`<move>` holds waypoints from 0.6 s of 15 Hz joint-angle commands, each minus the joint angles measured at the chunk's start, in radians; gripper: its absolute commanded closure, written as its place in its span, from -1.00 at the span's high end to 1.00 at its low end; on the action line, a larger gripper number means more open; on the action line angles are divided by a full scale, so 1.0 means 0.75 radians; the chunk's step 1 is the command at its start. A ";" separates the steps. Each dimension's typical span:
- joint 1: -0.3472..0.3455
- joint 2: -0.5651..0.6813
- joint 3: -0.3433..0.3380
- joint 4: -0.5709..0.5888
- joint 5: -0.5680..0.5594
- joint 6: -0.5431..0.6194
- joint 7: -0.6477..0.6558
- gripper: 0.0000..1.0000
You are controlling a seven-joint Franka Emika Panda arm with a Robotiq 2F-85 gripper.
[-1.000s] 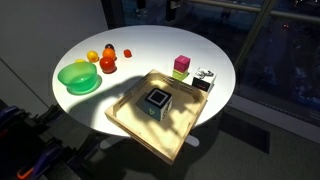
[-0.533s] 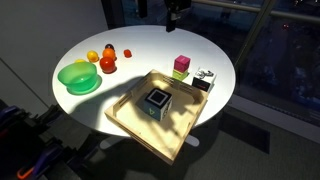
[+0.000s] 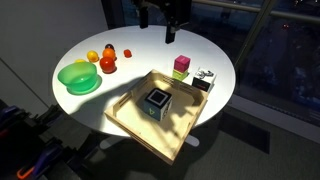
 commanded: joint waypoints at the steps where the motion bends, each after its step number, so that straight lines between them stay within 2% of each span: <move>1: -0.031 0.041 0.021 0.051 -0.002 -0.042 0.038 1.00; 7: -0.040 0.084 0.021 0.061 -0.012 -0.042 0.056 1.00; 9: -0.042 0.067 0.027 0.018 -0.005 -0.004 0.027 1.00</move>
